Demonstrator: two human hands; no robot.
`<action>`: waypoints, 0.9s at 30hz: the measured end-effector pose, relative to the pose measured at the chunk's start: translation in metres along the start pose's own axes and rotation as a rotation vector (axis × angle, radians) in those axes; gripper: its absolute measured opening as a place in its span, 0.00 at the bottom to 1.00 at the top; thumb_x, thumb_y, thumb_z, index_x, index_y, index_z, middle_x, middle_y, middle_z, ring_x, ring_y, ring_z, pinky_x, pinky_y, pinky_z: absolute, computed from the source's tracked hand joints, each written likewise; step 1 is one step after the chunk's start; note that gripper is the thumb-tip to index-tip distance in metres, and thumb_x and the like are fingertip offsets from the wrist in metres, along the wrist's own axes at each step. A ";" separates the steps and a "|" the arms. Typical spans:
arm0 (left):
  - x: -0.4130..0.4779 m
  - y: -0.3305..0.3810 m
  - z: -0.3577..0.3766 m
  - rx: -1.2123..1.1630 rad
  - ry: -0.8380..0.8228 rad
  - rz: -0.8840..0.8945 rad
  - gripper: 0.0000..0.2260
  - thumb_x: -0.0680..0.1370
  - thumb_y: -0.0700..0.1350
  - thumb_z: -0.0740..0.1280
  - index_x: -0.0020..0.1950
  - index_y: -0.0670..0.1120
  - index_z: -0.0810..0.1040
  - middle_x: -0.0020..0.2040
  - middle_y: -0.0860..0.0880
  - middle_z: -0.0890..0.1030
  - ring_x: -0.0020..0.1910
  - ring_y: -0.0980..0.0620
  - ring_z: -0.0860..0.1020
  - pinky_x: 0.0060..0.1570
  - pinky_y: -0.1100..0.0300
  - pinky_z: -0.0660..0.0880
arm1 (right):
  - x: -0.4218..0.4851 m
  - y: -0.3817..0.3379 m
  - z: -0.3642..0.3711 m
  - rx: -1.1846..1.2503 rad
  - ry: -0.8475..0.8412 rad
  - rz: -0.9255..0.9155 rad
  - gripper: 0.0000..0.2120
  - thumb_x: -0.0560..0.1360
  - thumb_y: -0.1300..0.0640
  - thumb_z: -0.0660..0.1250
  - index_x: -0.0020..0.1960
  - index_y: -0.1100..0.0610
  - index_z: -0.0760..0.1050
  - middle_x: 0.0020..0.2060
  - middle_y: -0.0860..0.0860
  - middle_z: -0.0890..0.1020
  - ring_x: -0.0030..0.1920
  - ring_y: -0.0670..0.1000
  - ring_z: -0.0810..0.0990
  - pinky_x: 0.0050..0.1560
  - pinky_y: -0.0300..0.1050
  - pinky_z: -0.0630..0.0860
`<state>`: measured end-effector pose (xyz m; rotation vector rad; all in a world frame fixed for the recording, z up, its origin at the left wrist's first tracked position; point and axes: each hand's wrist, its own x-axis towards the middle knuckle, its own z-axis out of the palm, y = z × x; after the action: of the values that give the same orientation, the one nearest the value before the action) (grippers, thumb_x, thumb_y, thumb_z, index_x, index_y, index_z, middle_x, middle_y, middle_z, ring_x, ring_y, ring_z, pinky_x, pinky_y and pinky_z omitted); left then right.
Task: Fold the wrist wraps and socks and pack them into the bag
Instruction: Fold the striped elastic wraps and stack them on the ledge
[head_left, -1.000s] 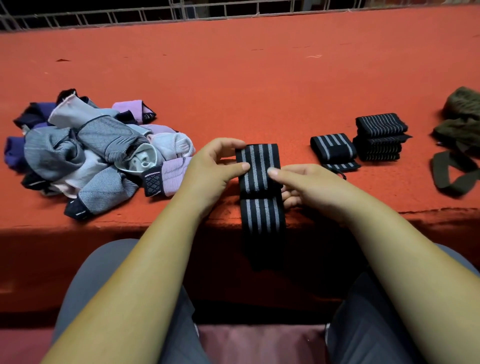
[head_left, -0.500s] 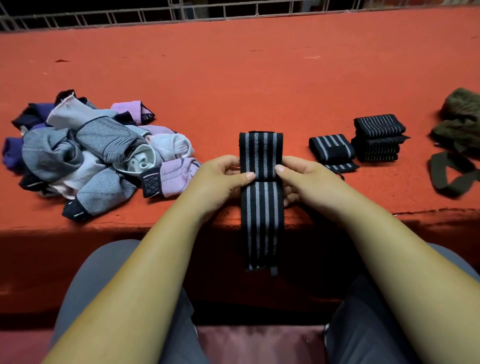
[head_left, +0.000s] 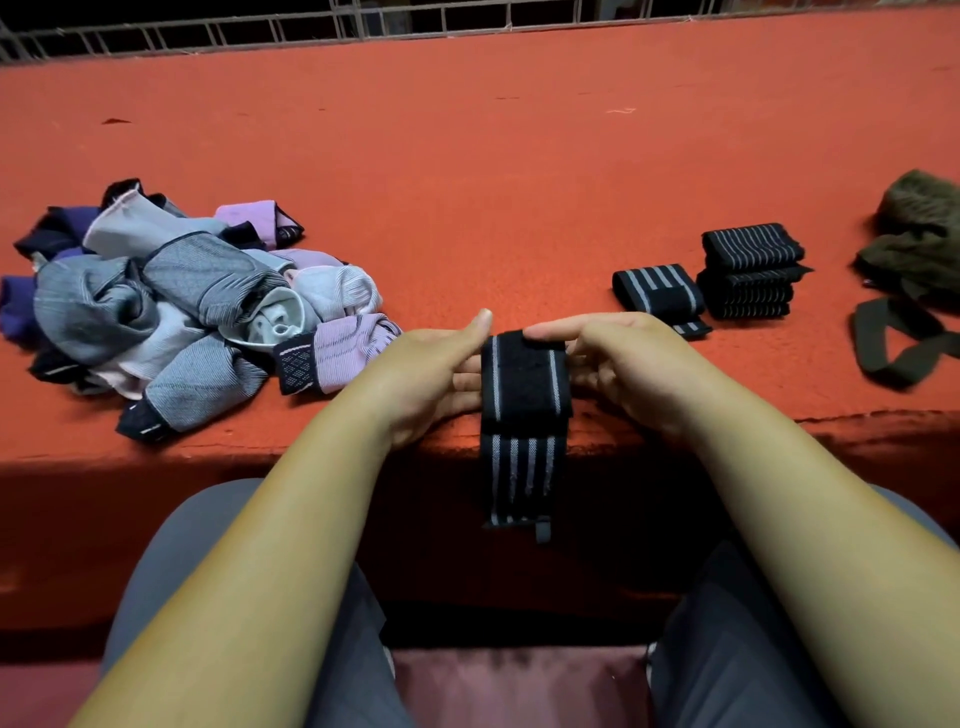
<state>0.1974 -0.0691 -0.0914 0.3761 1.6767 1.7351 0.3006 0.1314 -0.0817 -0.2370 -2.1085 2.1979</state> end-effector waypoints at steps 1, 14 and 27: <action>-0.001 -0.002 0.000 0.024 -0.013 0.028 0.17 0.86 0.50 0.67 0.64 0.37 0.83 0.58 0.39 0.87 0.57 0.45 0.86 0.56 0.55 0.82 | -0.002 -0.001 0.000 -0.006 -0.012 -0.002 0.21 0.80 0.70 0.56 0.60 0.61 0.86 0.55 0.58 0.88 0.61 0.56 0.87 0.62 0.50 0.82; 0.001 -0.010 0.012 0.350 0.222 0.332 0.13 0.84 0.50 0.65 0.63 0.51 0.86 0.58 0.51 0.88 0.62 0.50 0.85 0.70 0.43 0.76 | -0.002 0.015 0.009 -0.642 0.027 -0.147 0.17 0.87 0.52 0.60 0.72 0.40 0.77 0.61 0.37 0.85 0.65 0.41 0.81 0.73 0.52 0.74; -0.003 -0.003 -0.003 0.188 0.003 0.197 0.33 0.82 0.33 0.69 0.83 0.54 0.66 0.65 0.43 0.85 0.64 0.43 0.83 0.60 0.44 0.76 | 0.002 0.015 0.013 -0.133 0.109 -0.039 0.13 0.85 0.57 0.67 0.69 0.56 0.79 0.54 0.55 0.88 0.53 0.57 0.89 0.61 0.60 0.83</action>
<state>0.1986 -0.0740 -0.0938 0.6443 1.8636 1.7199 0.2967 0.1180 -0.0965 -0.3153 -2.1825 1.9782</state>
